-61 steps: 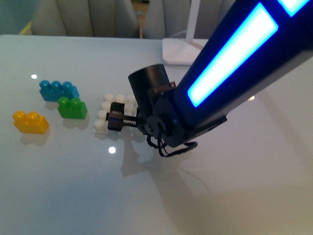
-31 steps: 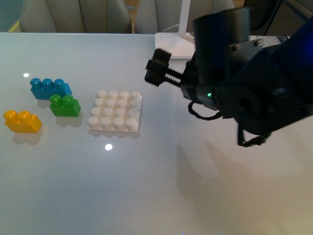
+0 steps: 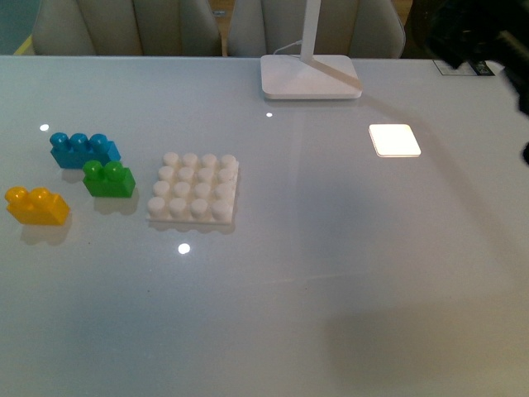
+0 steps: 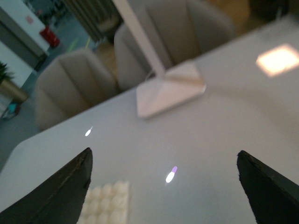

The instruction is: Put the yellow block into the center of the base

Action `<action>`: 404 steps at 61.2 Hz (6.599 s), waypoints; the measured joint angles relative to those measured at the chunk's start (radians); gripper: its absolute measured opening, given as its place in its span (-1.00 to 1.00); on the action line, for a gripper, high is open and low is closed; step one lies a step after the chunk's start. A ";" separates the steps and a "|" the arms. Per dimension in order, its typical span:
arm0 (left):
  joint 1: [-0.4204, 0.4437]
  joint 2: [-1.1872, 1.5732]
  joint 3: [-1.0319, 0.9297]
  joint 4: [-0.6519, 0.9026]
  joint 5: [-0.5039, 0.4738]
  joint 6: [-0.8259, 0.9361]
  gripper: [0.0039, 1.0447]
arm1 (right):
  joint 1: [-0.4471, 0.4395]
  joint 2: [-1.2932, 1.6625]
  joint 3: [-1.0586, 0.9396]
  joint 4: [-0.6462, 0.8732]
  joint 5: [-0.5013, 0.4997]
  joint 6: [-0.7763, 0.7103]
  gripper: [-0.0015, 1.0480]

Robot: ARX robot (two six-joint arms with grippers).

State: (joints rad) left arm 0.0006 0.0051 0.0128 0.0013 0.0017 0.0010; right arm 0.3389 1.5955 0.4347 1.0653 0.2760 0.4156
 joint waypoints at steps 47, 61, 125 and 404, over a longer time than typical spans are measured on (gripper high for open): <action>0.000 0.000 0.000 0.000 -0.002 0.000 0.86 | -0.335 -0.993 -0.421 -0.477 -0.274 -0.409 -0.97; 0.000 0.000 0.000 0.000 -0.002 0.000 0.86 | -0.336 -1.153 -0.421 -0.626 -0.274 -0.409 -0.97; 0.000 0.000 0.000 0.000 -0.002 0.000 0.86 | -0.336 -1.588 -0.421 -1.064 -0.274 -0.411 -0.79; 0.132 2.432 0.990 0.587 0.038 0.124 0.86 | -0.336 -1.590 -0.421 -1.064 -0.275 -0.411 0.83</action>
State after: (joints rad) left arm 0.1326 2.4371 1.0027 0.5888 0.0399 0.1253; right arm 0.0032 0.0055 0.0135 0.0013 0.0006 0.0044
